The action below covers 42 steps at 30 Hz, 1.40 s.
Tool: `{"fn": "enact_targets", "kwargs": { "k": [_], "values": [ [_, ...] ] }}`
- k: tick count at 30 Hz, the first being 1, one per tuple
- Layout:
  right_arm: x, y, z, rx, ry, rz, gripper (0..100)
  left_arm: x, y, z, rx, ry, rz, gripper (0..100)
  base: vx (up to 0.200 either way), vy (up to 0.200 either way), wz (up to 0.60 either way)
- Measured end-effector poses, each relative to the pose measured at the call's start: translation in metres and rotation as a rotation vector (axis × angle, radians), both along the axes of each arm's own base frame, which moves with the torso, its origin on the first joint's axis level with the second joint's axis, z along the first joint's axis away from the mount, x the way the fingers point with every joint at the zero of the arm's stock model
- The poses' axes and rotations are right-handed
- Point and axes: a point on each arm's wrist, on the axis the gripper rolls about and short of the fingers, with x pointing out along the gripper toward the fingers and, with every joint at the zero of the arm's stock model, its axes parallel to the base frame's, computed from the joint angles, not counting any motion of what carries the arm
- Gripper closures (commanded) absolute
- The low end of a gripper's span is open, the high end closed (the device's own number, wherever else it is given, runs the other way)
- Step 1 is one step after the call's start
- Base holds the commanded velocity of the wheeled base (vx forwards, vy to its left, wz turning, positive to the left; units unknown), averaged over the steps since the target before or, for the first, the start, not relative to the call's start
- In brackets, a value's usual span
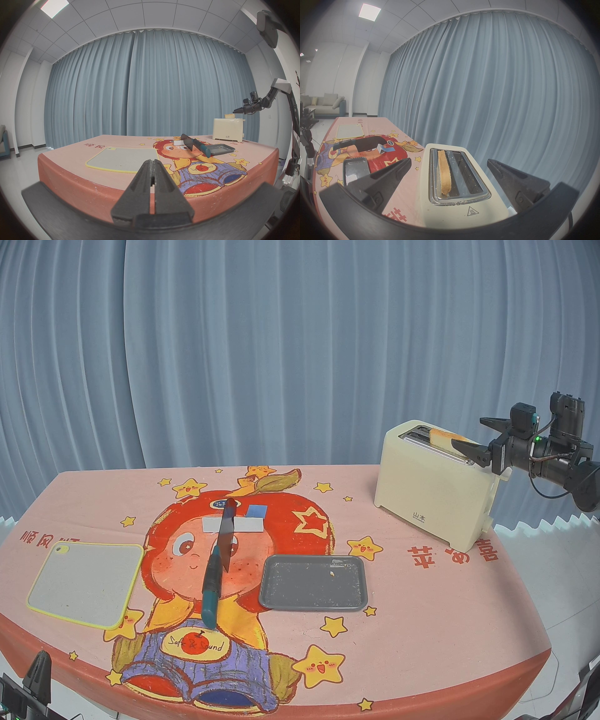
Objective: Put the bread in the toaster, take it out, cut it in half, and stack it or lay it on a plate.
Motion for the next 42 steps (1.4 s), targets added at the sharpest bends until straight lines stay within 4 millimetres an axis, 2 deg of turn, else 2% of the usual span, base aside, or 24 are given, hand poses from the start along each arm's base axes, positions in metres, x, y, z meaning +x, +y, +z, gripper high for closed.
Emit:
{"fn": "enact_targets", "kwargs": {
  "k": [6, 12, 23, 24, 32, 37, 42],
  "values": [
    [-0.018, -0.001, 0.005, 0.003, -0.005, -0.003, 0, 0.000, 0.000, 0.000, 0.000, 0.000, 0.000, 100, 0.000, 0.000, 0.00],
    [-0.048, -0.003, -0.001, 0.008, 0.040, -0.072, 0, 0.000, 0.000, 0.000, 0.000, 0.000, 0.000, 100, 0.000, 0.000, 0.00],
    [-0.106, -0.006, -0.014, 0.192, 0.176, -0.240, 0, 0.000, 0.000, 0.000, 0.000, 0.000, 0.000, 100, 0.000, 0.000, 0.00],
    [-0.111, -0.006, -0.016, 0.201, 0.187, -0.249, 100, 0.000, 0.000, 0.000, 0.000, 0.000, 0.000, 100, 0.000, 0.000, 0.00],
    [-0.133, -0.006, -0.037, 0.197, 0.251, -0.296, 100, 0.000, 0.000, 0.000, 0.000, 0.000, 0.000, 100, 0.000, 0.000, 0.00],
    [-0.132, -0.008, -0.037, 0.202, 0.214, -0.329, 100, 0.000, 0.000, 0.000, 0.000, 0.000, 0.000, 100, 0.000, 0.000, 0.00],
    [-0.123, -0.008, -0.045, 0.209, 0.207, -0.340, 100, 0.000, 0.000, 0.000, 0.000, 0.000, 0.000, 100, 0.000, 0.000, 0.00]
  ]
}}
